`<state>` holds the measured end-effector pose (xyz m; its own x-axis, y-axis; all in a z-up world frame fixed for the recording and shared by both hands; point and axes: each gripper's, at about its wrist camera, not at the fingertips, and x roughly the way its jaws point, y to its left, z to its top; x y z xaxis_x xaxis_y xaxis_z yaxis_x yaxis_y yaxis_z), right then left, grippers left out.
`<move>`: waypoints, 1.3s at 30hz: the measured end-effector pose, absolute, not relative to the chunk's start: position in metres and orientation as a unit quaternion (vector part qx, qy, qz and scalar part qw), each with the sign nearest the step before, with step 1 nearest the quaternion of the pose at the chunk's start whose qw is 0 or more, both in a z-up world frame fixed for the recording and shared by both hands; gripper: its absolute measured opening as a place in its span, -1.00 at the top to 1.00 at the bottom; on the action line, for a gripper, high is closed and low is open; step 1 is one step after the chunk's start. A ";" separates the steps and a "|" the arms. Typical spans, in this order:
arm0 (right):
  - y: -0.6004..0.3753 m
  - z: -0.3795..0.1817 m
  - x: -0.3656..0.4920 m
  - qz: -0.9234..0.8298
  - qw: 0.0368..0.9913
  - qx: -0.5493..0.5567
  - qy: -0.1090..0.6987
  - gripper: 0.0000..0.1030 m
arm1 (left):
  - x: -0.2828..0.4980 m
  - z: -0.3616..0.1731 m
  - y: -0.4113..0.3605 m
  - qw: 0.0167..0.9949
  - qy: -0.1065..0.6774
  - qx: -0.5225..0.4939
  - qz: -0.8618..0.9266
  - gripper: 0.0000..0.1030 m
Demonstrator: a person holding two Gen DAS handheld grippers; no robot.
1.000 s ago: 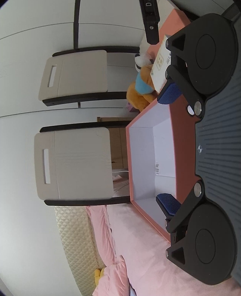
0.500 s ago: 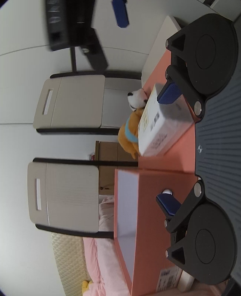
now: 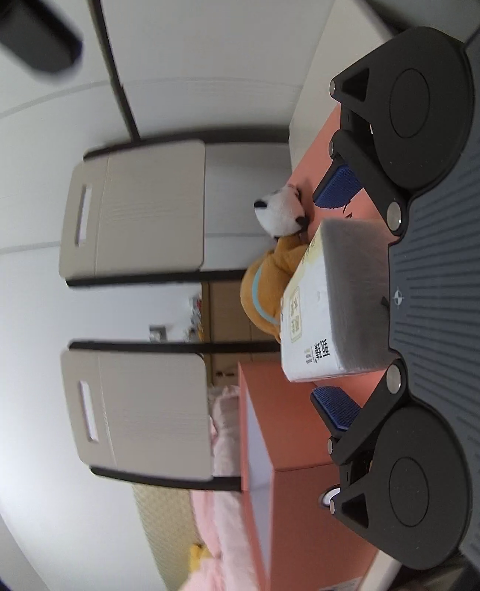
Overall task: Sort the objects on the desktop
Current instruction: 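Move the left gripper to the white tissue pack and close on it, then lift the tissue pack with the left gripper and lower it into the box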
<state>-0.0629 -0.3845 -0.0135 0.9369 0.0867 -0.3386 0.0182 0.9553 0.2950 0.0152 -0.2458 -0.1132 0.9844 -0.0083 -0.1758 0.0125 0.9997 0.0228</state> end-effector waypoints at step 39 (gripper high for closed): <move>-0.368 -0.021 -0.035 0.008 0.968 0.164 0.189 -1.00 | 0.006 -0.004 -0.138 0.987 0.107 -0.053 -0.104 -0.73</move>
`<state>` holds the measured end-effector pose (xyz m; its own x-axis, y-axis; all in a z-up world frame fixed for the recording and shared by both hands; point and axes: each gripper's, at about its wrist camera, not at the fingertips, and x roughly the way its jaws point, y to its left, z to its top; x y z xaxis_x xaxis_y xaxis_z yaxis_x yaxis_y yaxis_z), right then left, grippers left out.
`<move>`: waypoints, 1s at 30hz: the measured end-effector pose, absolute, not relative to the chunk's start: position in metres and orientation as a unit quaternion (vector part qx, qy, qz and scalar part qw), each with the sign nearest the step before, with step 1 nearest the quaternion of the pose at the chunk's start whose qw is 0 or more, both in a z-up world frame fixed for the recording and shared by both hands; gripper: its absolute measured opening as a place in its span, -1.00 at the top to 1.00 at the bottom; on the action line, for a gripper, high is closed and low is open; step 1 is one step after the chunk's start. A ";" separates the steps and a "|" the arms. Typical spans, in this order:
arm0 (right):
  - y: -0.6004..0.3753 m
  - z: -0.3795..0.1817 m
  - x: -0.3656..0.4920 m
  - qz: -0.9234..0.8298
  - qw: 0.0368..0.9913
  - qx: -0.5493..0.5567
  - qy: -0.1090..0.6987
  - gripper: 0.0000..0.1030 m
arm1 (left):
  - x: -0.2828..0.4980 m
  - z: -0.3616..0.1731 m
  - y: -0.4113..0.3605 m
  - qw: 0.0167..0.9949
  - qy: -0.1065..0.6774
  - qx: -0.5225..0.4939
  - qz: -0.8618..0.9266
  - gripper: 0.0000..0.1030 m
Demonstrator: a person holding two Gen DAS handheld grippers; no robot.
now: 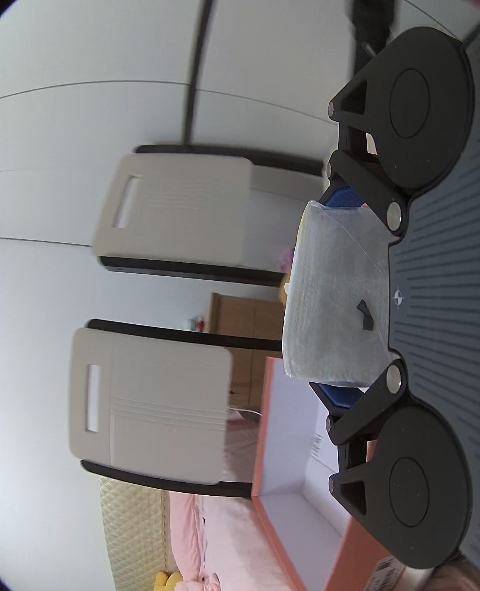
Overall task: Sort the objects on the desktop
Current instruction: 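Lift the tissue pack with the left gripper and lower it into the box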
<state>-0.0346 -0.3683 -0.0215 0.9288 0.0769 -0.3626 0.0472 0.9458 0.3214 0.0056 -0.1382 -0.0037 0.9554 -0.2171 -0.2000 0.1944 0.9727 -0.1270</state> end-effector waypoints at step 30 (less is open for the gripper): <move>-0.271 -0.025 0.128 0.084 0.974 0.111 0.177 -1.00 | 0.237 0.021 0.059 0.970 0.210 -0.083 0.090 -0.73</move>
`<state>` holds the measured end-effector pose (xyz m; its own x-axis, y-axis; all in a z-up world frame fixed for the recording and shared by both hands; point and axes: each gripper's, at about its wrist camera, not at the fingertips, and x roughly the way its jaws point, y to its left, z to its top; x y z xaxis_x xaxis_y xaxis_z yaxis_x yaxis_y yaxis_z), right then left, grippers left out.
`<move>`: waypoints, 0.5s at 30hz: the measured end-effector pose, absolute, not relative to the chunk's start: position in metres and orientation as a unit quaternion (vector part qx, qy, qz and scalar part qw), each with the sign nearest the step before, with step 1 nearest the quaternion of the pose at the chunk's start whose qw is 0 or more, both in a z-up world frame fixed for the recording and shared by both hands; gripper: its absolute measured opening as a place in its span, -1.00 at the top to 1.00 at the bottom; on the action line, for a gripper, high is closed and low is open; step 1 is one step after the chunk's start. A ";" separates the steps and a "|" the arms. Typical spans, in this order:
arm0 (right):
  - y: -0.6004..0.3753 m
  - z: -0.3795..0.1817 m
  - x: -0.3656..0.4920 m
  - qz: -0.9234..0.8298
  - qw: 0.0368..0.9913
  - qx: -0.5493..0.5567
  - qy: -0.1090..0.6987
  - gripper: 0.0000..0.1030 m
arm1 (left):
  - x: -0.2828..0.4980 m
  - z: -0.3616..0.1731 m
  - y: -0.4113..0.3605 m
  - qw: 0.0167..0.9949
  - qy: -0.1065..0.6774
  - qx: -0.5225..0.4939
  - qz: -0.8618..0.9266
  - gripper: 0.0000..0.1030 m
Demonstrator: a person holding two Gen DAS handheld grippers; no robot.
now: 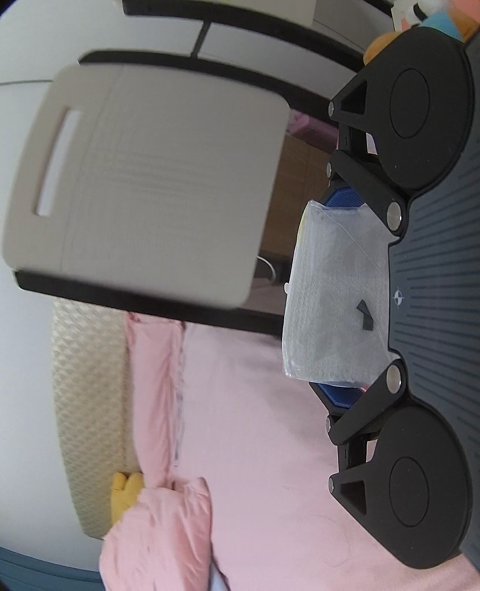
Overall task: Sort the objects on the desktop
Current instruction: 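Lift the tissue pack with the left gripper and lower it into the box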
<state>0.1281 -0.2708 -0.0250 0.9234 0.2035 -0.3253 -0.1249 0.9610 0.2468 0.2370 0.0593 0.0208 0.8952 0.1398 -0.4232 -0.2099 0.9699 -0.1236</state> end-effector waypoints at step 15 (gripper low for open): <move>-0.273 -0.049 0.130 0.094 0.960 0.118 0.235 -1.00 | 0.297 -0.015 0.058 0.951 0.299 -0.053 0.053 -0.73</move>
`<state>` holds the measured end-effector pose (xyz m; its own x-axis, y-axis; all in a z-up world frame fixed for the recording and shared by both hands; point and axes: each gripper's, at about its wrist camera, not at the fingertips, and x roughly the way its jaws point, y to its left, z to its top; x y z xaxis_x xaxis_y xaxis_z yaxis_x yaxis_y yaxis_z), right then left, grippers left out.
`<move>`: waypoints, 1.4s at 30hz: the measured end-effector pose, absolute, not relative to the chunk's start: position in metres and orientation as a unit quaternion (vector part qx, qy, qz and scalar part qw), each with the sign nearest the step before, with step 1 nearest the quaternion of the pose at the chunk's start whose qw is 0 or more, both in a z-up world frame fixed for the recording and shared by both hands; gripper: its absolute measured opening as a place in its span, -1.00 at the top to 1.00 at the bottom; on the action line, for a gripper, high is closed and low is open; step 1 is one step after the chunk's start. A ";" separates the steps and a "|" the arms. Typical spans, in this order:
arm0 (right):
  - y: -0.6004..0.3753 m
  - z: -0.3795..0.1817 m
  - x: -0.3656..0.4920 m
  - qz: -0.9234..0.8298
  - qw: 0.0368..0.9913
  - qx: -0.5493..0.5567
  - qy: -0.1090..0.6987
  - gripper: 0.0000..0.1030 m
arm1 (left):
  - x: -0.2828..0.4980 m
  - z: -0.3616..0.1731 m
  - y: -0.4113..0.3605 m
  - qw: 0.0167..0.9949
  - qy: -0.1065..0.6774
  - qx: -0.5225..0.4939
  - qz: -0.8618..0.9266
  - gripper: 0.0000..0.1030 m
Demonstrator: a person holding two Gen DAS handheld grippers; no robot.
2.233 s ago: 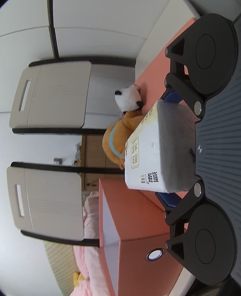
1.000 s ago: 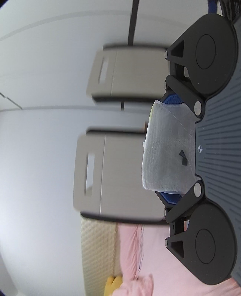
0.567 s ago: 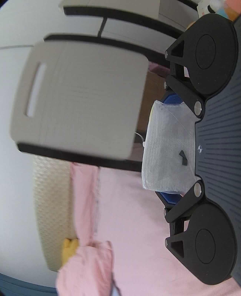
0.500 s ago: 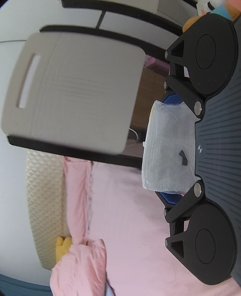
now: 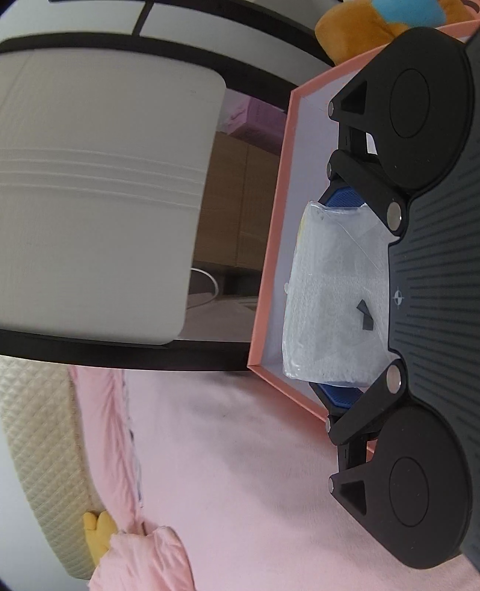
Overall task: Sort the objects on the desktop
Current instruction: 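Lift the tissue pack with the left gripper and lower it into the box, then open the left gripper and withdraw it from the tissue pack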
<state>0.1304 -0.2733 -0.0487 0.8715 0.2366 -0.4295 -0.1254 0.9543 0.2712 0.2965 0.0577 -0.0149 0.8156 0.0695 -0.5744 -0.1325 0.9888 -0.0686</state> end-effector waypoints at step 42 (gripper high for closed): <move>-0.268 -0.037 0.119 0.098 0.966 0.093 0.220 -1.00 | 0.183 0.005 0.019 0.966 0.256 -0.030 -0.019 -1.00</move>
